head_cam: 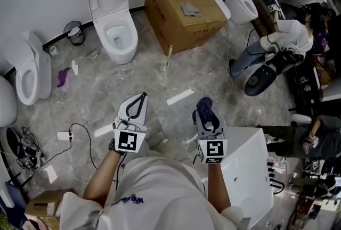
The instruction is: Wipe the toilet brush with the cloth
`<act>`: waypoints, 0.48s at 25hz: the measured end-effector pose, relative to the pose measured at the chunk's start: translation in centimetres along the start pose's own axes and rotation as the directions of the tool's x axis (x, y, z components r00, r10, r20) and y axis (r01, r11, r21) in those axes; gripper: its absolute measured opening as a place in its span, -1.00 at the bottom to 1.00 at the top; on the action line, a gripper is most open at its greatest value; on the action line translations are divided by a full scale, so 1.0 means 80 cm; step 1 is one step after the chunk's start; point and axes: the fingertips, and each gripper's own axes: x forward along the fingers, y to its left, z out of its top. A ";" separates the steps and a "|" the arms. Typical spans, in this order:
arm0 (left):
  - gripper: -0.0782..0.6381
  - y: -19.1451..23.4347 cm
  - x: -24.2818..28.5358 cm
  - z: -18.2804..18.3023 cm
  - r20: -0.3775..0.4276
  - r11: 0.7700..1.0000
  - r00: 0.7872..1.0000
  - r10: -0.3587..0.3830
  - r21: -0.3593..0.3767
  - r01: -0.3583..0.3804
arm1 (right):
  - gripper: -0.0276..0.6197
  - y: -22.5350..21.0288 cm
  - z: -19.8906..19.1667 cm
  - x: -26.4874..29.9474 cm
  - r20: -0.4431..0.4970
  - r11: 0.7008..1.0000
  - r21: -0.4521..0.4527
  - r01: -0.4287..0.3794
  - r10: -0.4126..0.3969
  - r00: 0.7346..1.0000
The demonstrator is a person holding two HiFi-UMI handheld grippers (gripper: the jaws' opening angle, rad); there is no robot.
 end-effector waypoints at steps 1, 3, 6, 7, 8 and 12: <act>-0.78 0.007 0.006 -0.004 -0.005 1.000 1.000 0.005 -0.011 -0.005 | -0.44 0.000 0.002 0.007 -0.003 1.000 -0.008 -0.002 0.002 1.000; -0.78 0.017 0.019 -0.010 -0.010 1.000 1.000 0.008 -0.017 -0.009 | -0.44 -0.004 0.003 0.019 -0.014 1.000 -0.017 -0.004 0.004 1.000; -0.78 0.021 0.041 -0.015 -0.027 1.000 1.000 0.004 -0.028 -0.005 | -0.44 -0.018 0.000 0.034 -0.032 1.000 -0.011 -0.007 0.007 0.999; -0.78 0.021 0.051 -0.018 -0.035 1.000 0.999 0.001 -0.026 -0.001 | -0.44 -0.025 -0.001 0.042 -0.034 1.000 -0.004 -0.009 0.008 0.999; -0.78 0.020 0.063 -0.020 -0.042 1.000 0.999 -0.004 -0.017 0.003 | -0.44 -0.032 -0.004 0.052 -0.034 1.000 0.003 -0.012 0.012 0.999; -0.78 0.012 0.107 -0.033 -0.082 1.000 0.997 -0.009 0.017 0.011 | -0.44 -0.063 -0.025 0.098 -0.045 0.998 0.031 -0.051 0.053 0.998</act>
